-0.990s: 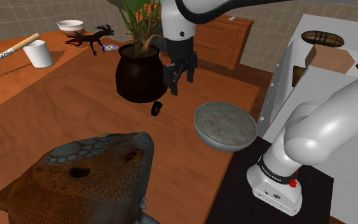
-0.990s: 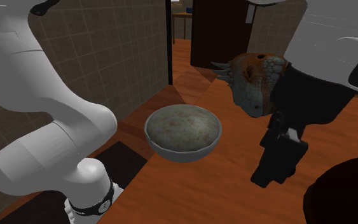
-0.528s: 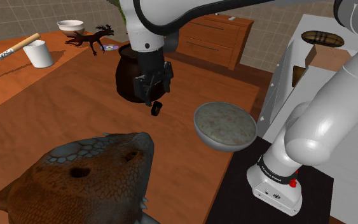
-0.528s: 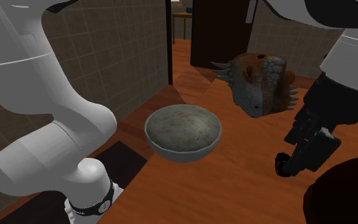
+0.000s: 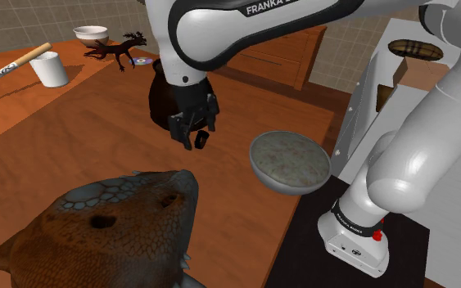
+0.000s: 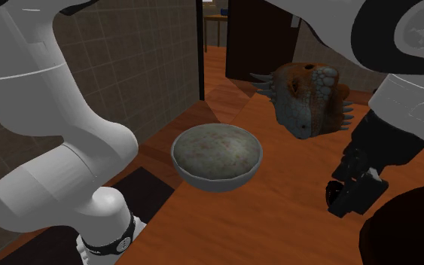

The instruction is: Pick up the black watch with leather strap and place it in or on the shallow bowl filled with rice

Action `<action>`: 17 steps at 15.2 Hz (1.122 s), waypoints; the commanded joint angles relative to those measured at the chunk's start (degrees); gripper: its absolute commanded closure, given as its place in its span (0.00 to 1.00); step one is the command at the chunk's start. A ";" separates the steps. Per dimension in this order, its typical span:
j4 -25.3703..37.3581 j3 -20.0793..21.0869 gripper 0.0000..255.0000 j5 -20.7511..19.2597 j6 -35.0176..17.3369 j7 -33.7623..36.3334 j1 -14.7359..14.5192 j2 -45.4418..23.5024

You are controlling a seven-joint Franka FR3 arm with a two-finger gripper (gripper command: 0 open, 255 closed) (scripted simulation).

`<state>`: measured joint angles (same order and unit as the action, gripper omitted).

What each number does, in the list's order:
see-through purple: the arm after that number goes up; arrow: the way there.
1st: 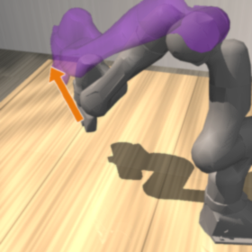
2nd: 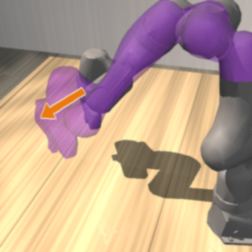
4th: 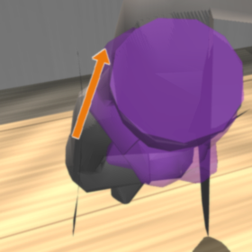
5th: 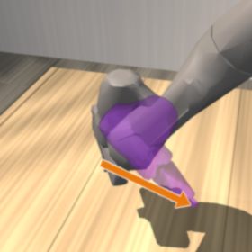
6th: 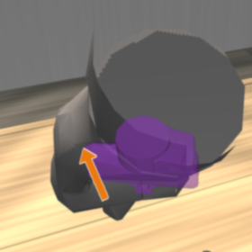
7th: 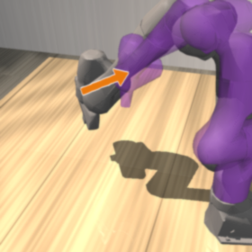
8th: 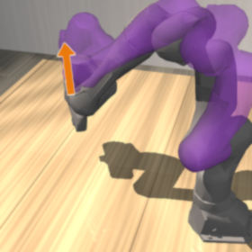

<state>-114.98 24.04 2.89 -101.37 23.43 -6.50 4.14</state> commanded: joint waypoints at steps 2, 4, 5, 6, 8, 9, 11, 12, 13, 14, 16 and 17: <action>-1.04 -0.03 0.00 0.04 -1.00 -0.10 0.02 0.07; -1.03 -0.03 0.00 0.04 -1.00 -0.10 0.02 0.07; -1.03 -0.03 0.00 0.04 -1.00 -0.10 0.02 0.07; -1.03 -0.03 0.00 0.04 -1.00 -0.10 0.02 0.07; -1.03 -0.03 0.00 0.03 -0.99 -0.10 0.02 0.07; -1.03 -0.03 1.00 0.03 -0.99 -0.10 0.02 0.07; -1.03 -0.03 1.00 0.03 -0.99 -0.10 0.02 0.07; -1.02 -0.03 1.00 0.03 -1.00 -0.10 0.02 0.06; -1.03 -0.03 1.00 0.03 -0.99 -0.10 0.02 0.06; -1.03 -0.03 1.00 0.03 -0.99 -0.10 0.02 0.06; -1.03 -0.03 1.00 0.03 -1.00 -0.10 0.02 0.06; -1.04 -0.03 1.00 0.03 -1.01 -0.10 0.02 0.07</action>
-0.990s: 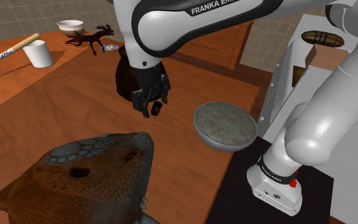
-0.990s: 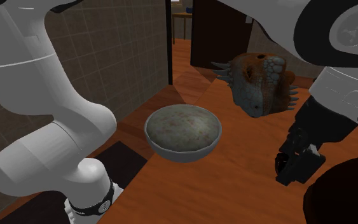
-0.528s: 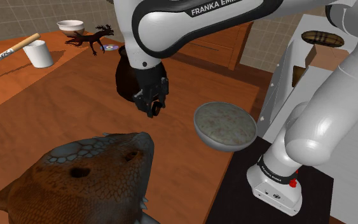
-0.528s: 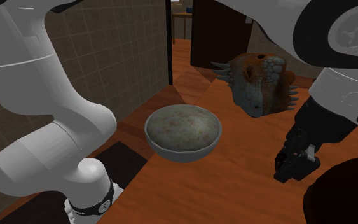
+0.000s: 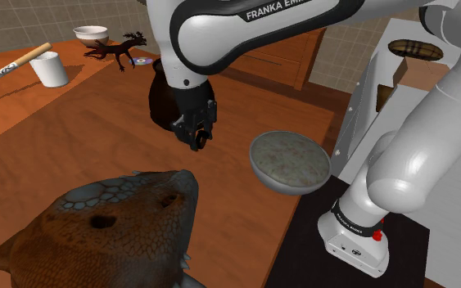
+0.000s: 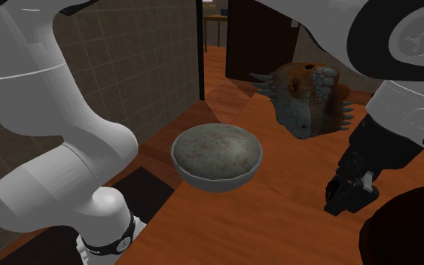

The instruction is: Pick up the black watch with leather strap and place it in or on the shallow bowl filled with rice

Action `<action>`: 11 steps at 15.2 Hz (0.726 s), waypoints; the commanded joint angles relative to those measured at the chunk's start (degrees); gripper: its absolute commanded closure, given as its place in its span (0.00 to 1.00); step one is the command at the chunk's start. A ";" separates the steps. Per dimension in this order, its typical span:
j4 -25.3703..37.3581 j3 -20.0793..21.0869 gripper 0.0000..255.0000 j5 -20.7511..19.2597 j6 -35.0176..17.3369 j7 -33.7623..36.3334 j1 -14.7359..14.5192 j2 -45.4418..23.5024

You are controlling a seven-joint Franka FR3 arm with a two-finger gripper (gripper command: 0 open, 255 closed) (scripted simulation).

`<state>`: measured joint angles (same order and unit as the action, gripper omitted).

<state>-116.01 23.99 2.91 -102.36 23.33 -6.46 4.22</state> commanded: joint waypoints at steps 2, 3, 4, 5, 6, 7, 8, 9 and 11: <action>0.58 -0.01 1.00 0.08 0.76 -0.03 -0.01 0.17; 1.19 -0.04 1.00 0.12 1.52 -0.06 0.01 0.33; 1.83 -0.07 1.00 0.16 2.28 -0.09 0.02 0.46; 2.47 -0.10 1.00 0.19 3.04 -0.11 0.04 0.59; 3.12 -0.13 1.00 0.22 3.80 -0.13 0.05 0.71; 3.79 -0.16 1.00 0.25 4.56 -0.14 0.07 0.81; 4.47 -0.18 1.00 0.27 5.32 -0.15 0.08 0.90; 5.16 -0.21 1.00 0.29 6.09 -0.16 0.10 0.98; 6.58 -0.26 1.00 0.31 7.62 -0.16 0.13 1.10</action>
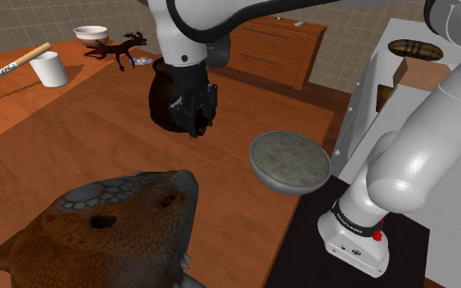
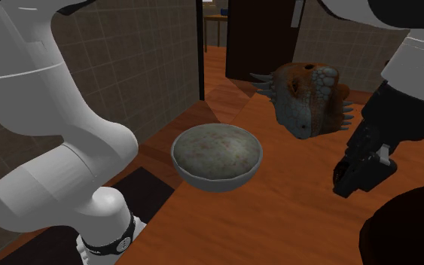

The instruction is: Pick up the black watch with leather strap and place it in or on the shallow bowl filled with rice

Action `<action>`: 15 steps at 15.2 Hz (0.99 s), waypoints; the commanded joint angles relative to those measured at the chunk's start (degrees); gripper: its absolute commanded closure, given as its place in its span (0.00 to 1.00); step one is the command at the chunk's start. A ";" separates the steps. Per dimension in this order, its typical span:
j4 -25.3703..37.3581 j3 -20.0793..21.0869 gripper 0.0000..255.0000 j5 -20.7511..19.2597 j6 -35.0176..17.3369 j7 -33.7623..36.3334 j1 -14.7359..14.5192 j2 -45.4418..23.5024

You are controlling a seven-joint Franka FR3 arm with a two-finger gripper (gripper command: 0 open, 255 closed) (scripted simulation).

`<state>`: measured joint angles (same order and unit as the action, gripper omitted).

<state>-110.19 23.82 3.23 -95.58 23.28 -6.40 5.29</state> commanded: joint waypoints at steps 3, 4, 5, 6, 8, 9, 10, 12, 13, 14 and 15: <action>3.00 -0.14 1.00 -0.02 3.14 -0.08 0.11 0.11; 3.78 -0.16 1.00 -0.03 3.91 -0.06 0.12 0.10; 4.57 -0.17 1.00 -0.04 4.68 -0.04 0.13 0.08; 5.37 -0.18 1.00 -0.06 5.45 -0.02 0.14 0.05; 7.03 -0.20 1.00 -0.11 7.01 0.05 0.16 -0.06; 7.88 -0.20 1.00 -0.14 7.79 0.09 0.17 -0.13; 8.74 -0.20 1.00 -0.17 8.57 0.13 0.17 -0.22; 10.52 -0.20 1.00 -0.25 10.14 0.23 0.18 -0.44; 11.44 -0.19 1.00 -0.30 10.94 0.28 0.18 -0.58; 12.38 -0.18 1.00 -0.35 11.73 0.34 0.18 -0.73; 13.33 -0.17 1.00 -0.41 12.53 0.41 0.18 -0.89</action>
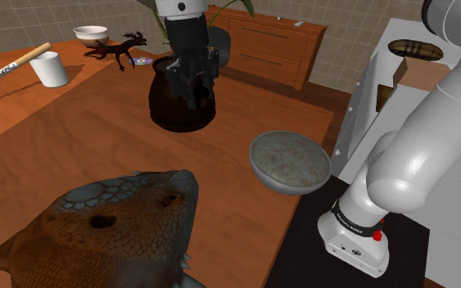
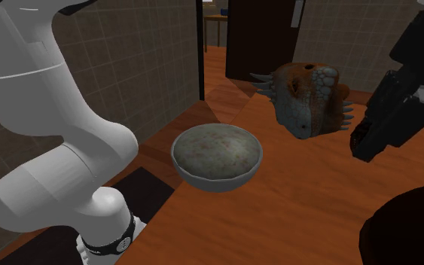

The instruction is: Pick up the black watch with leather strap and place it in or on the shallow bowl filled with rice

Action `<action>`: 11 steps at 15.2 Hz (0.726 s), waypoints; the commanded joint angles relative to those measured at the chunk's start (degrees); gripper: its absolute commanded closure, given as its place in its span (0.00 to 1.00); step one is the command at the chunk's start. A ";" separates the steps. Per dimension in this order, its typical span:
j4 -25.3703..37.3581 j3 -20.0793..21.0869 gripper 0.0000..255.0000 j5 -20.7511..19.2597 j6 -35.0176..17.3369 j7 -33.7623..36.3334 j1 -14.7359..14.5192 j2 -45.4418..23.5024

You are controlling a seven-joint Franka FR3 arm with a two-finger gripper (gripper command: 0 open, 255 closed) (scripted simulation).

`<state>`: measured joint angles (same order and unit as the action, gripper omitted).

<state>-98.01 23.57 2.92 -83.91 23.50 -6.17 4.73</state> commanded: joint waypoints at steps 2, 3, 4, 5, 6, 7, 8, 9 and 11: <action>3.11 0.12 1.00 -0.22 2.47 0.34 -0.06 -0.71; 4.13 0.14 1.00 -0.30 3.29 0.42 -0.07 -0.93; 5.16 0.17 1.00 -0.37 4.11 0.51 -0.09 -1.16; 6.21 0.20 1.00 -0.46 4.93 0.60 -0.11 -1.41; 7.29 0.24 1.00 -0.54 5.76 0.69 -0.13 -1.67; 8.40 0.28 1.00 -0.64 6.60 0.80 -0.15 -1.96; 8.60 0.29 1.00 -0.65 6.76 0.81 -0.16 -2.00; 5.77 -0.01 1.00 0.31 6.38 0.31 0.01 0.64; 0.52 -0.65 1.00 2.07 5.93 -0.68 0.12 5.80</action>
<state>-95.40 23.06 4.23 -77.82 23.01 -6.00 8.42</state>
